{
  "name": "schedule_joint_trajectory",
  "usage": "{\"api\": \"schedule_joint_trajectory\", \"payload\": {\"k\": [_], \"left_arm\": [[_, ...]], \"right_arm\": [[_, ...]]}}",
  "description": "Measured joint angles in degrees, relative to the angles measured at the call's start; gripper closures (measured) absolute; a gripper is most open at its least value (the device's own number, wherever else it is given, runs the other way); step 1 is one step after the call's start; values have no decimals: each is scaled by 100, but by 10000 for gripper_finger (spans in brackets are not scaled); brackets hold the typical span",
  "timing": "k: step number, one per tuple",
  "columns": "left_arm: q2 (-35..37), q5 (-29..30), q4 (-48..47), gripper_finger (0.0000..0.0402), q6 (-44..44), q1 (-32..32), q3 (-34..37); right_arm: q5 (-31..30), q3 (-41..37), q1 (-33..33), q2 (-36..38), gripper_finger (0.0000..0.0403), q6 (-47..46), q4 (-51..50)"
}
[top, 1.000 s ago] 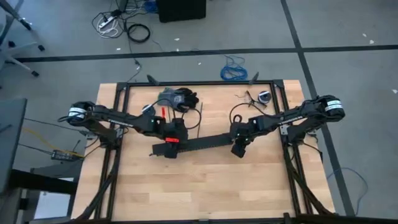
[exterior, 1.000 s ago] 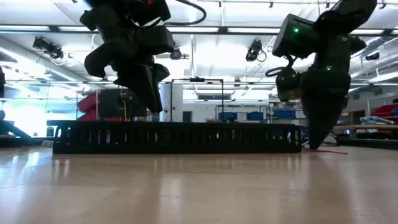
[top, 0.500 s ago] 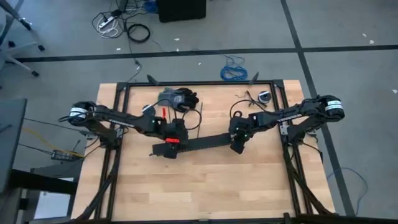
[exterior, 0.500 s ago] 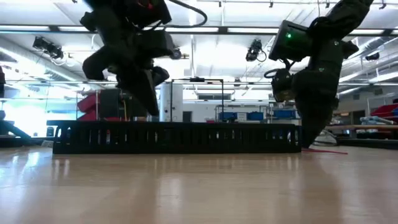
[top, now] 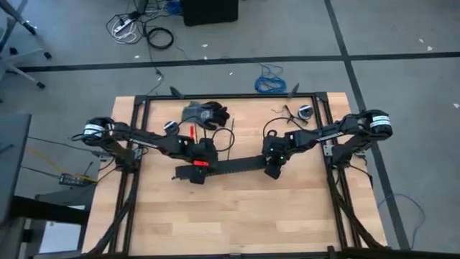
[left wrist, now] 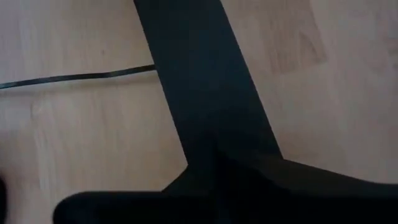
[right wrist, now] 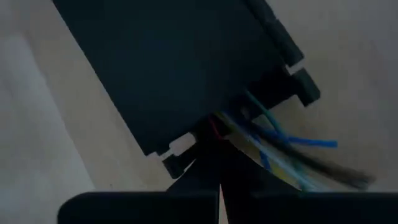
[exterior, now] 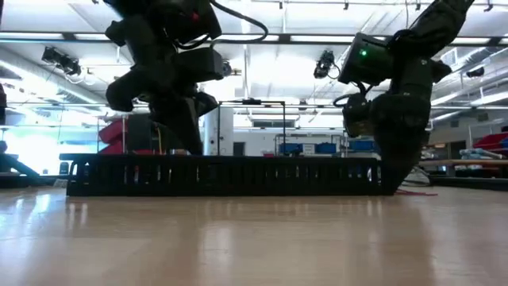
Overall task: Ziptie cables
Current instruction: Close the black cable duct cover
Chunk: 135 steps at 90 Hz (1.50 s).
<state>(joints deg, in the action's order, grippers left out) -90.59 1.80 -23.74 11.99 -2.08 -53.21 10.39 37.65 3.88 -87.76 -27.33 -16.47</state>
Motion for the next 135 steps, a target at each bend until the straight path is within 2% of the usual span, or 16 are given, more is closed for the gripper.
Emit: {"api": "schedule_joint_trajectory", "payload": {"k": [72,94,108,135], "left_arm": [[-49,-41,194,401,109,2,10],[-92,-61,132,401,24,10,-11],[-92,-59,105,401,1,10,-11],[-94,-61,73,401,-2,10,-7]], "right_arm": [[-7,142,-29,0,403,98,560],[-46,160,-46,13,402,40,-316],[291,153,-39,13,402,46,-133],[383,140,-44,-29,402,5,139]]}}
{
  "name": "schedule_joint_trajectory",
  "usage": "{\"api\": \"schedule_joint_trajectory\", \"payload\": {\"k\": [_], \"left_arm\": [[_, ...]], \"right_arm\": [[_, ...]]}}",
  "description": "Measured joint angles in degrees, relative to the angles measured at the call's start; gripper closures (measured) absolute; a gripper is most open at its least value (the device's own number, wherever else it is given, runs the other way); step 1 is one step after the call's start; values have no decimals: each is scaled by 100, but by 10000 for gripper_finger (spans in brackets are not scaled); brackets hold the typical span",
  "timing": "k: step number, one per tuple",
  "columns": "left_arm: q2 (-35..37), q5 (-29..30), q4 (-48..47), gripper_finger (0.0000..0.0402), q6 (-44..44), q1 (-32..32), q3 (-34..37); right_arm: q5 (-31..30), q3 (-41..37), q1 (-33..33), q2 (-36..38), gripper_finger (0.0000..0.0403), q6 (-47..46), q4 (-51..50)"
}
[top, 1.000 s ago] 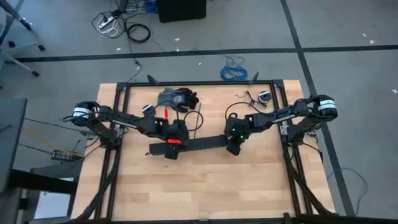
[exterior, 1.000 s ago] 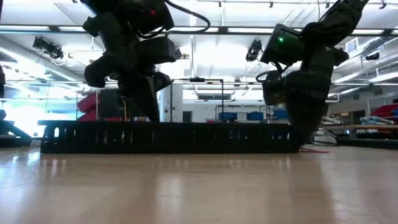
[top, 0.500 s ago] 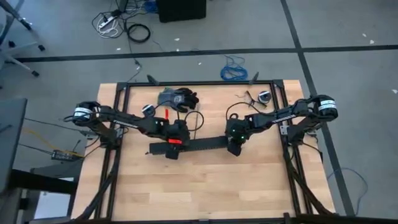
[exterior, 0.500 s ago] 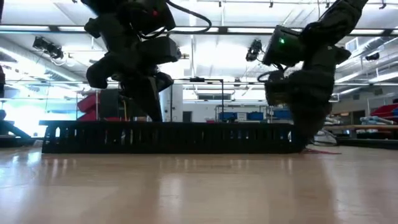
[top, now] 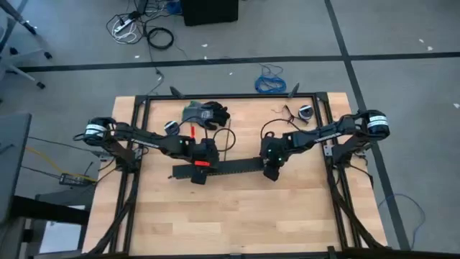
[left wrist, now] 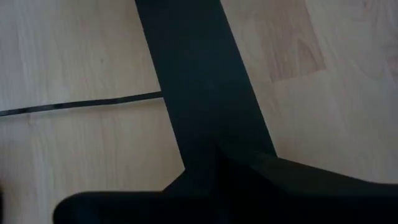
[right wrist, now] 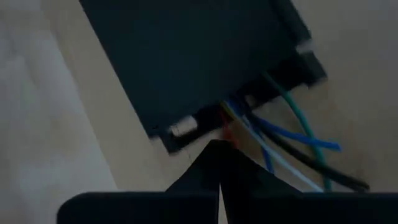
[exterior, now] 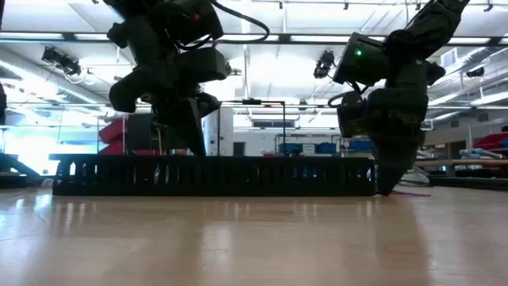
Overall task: Ziptie cables
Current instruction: Close the black cable duct cover
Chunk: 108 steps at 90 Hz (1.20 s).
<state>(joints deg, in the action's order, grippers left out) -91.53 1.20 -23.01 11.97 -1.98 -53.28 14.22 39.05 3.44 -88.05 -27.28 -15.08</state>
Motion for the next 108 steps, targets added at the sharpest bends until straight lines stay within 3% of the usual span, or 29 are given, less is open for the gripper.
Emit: {"api": "schedule_joint_trajectory", "payload": {"k": [63,77,87,108], "left_arm": [[-9,-40,160,401,-4,4,27],[-9,-40,206,401,-4,2,29],[-13,-40,243,401,-17,2,29],[-20,-41,269,401,-22,2,18]], "right_arm": [[-146,-20,9,-4,403,137,448],[59,-1,17,-354,402,214,737],[37,111,20,-395,402,297,471],[-456,315,39,212,402,435,-431]]}}
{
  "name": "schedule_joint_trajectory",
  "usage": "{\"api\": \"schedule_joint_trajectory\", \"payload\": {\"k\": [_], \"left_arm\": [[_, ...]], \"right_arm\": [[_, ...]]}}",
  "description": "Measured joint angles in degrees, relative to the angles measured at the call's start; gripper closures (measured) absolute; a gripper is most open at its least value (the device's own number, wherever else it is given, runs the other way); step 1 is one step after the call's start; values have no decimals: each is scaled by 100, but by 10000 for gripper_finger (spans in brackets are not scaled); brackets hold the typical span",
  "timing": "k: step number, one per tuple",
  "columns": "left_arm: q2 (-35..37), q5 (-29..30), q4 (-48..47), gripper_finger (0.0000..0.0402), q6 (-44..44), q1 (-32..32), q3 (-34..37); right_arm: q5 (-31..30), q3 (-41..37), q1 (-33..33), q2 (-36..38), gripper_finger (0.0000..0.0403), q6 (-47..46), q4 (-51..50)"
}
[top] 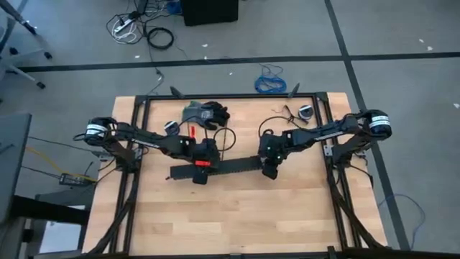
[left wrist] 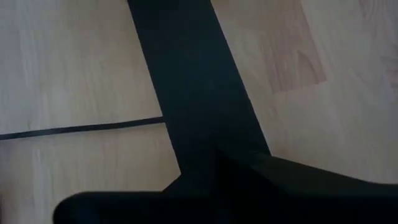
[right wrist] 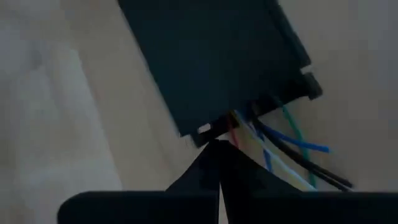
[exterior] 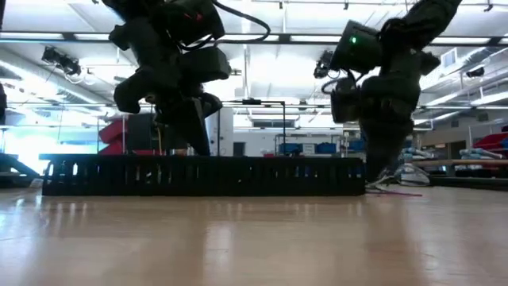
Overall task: Ziptie cables
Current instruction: Close the black cable duct cover
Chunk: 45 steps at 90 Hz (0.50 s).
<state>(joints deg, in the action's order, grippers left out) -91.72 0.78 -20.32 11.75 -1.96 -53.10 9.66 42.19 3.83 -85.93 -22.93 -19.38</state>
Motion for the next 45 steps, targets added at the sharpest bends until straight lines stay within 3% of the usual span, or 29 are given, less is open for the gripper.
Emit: {"api": "schedule_joint_trajectory", "payload": {"k": [45], "left_arm": [[7,4,-56,401,-2,0,-4]], "right_arm": [[-580,-9,366,75,403,356,138]]}}
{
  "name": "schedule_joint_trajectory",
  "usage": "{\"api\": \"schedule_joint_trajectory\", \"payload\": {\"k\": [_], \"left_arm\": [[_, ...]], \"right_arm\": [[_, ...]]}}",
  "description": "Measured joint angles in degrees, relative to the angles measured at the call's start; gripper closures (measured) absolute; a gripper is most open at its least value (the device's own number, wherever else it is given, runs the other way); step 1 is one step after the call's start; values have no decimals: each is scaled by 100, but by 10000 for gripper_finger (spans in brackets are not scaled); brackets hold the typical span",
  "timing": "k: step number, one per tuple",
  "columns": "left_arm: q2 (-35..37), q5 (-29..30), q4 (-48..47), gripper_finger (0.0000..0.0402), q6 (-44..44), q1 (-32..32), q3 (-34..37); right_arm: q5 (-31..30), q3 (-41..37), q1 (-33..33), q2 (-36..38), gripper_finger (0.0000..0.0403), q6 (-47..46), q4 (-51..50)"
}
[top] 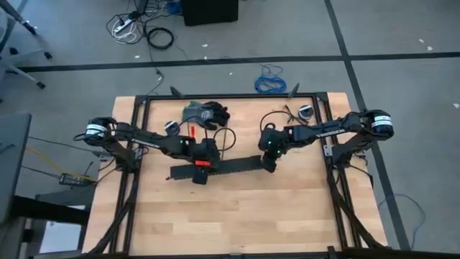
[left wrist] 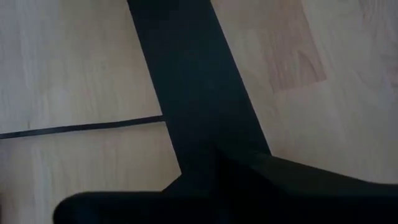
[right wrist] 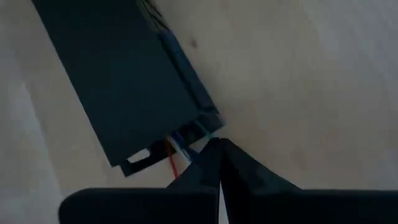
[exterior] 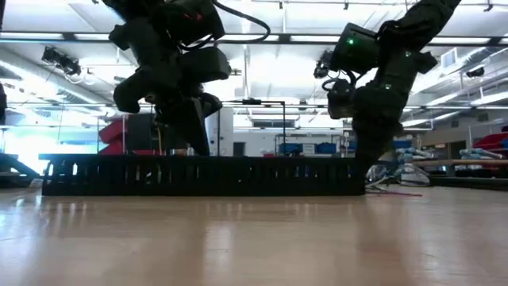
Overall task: Ziptie cables
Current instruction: Close the black cable duct cover
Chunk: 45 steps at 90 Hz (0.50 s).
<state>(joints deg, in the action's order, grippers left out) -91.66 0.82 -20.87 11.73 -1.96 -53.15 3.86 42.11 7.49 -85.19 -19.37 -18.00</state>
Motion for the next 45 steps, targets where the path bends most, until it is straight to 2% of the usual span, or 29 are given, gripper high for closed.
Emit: {"api": "schedule_joint_trajectory", "payload": {"k": [30,45], "left_arm": [[2,0,-32,401,-4,0,-6],[7,-2,-49,401,-4,0,-4]], "right_arm": [[57,-9,226,-361,403,166,61],[260,-9,226,-568,403,210,422]]}}
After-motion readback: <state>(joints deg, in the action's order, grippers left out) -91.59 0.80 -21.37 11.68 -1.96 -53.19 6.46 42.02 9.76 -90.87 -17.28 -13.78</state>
